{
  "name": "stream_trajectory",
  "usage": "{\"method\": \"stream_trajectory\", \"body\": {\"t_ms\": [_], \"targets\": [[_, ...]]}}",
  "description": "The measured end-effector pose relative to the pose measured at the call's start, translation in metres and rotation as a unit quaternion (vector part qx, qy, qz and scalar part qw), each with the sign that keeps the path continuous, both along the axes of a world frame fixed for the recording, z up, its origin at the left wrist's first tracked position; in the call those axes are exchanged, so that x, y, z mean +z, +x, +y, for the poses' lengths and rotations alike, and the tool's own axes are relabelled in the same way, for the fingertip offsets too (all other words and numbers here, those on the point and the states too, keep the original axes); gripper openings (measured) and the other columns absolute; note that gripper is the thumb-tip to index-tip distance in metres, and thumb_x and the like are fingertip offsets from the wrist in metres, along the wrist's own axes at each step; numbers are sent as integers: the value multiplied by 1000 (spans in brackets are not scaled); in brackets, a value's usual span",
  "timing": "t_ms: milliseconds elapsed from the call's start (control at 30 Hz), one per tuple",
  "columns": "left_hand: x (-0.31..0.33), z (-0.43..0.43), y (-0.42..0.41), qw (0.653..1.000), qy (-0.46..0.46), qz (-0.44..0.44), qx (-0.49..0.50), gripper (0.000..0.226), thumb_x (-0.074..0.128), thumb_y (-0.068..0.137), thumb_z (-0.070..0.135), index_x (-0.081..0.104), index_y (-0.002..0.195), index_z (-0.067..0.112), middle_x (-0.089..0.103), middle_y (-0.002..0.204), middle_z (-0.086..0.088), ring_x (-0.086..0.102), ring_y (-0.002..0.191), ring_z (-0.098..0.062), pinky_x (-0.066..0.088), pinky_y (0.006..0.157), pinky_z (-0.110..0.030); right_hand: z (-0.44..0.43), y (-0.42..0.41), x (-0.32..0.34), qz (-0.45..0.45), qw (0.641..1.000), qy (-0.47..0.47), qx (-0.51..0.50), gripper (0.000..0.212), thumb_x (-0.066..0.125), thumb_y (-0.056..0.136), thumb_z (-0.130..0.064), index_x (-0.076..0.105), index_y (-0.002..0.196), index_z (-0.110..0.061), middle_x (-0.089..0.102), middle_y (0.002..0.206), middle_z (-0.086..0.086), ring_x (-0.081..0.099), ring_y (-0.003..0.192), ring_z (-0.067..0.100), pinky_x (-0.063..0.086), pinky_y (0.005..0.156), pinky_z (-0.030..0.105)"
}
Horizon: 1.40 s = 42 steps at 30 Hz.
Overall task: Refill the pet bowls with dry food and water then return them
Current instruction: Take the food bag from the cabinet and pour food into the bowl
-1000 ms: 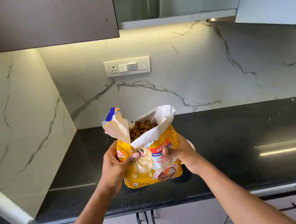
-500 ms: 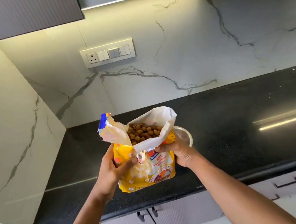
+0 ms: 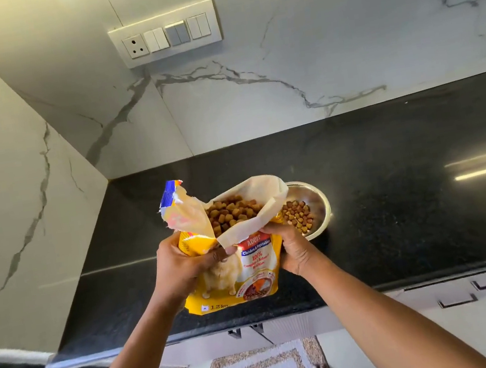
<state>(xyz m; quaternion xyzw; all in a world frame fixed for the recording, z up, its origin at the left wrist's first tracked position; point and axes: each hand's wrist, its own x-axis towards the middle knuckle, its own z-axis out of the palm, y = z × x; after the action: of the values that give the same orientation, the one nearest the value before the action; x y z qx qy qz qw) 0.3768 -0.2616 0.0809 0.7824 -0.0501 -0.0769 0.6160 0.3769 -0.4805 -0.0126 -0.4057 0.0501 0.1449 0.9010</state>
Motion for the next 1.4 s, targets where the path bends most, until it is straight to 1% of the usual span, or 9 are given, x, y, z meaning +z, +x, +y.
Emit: {"method": "stream_trajectory", "body": {"t_ms": [100,367,600,833,933,1033,1100,1200,1400], "targets": [[-3,3,5,999,29,22,-7,69,101,47,42,75,99,4,81,96,-11,79,89,-31,63,80,-57,6,-3,-13,-9,1000,27,-10,62,99,56,-37,82,114,-22,80,111,13,77,102,29,63,86,44],[-8,1,25,995,82,31,-52,60,102,42,47,79,89,19,81,92,-6,80,86,-26,64,77,-54,19,-9,-36,38,993,88,-65,53,89,70,-34,80,121,-21,79,116,14,76,108,31,62,90,45],[-5,-16,43,982,148,51,-108,59,99,41,58,80,91,34,82,94,4,79,89,-15,63,84,-49,23,-15,-57,74,983,124,-110,65,95,61,-37,79,119,-12,76,115,20,74,103,35,59,96,53],[2,-31,53,971,203,68,-108,58,94,34,62,78,86,44,81,88,11,78,83,-9,63,84,-43,27,-18,-59,68,978,158,-114,62,95,60,-40,81,116,-15,78,112,16,75,100,32,58,96,52],[6,-33,58,967,214,70,-115,59,95,36,60,78,90,42,81,91,10,78,85,-10,63,84,-42,28,-18,-57,66,974,175,-124,82,97,56,-39,73,128,-7,73,116,22,70,105,38,47,108,62],[8,-35,62,963,233,69,-119,55,96,41,55,79,91,37,81,91,12,78,84,-8,63,83,-40,29,-16,-56,69,975,170,-127,113,96,58,-39,49,151,3,54,139,33,52,127,51,28,120,72],[10,-37,65,959,243,73,-123,54,95,42,55,79,90,36,81,89,12,78,82,-7,63,80,-37,31,-17,-54,57,973,187,-126,103,95,60,-39,56,146,1,58,137,32,55,127,51,35,117,70],[13,-40,69,955,252,81,-130,63,92,38,58,78,93,30,80,88,15,77,80,-5,62,74,-31,33,-18,-55,61,969,200,-131,74,95,61,-42,76,125,-10,73,120,22,70,110,38,48,109,61],[18,-41,70,953,258,75,-142,64,89,38,60,74,95,35,78,86,23,76,78,1,57,64,-19,38,-16,-54,69,967,196,-151,92,92,68,-40,58,145,-2,60,135,29,63,119,43,33,119,69]]}}
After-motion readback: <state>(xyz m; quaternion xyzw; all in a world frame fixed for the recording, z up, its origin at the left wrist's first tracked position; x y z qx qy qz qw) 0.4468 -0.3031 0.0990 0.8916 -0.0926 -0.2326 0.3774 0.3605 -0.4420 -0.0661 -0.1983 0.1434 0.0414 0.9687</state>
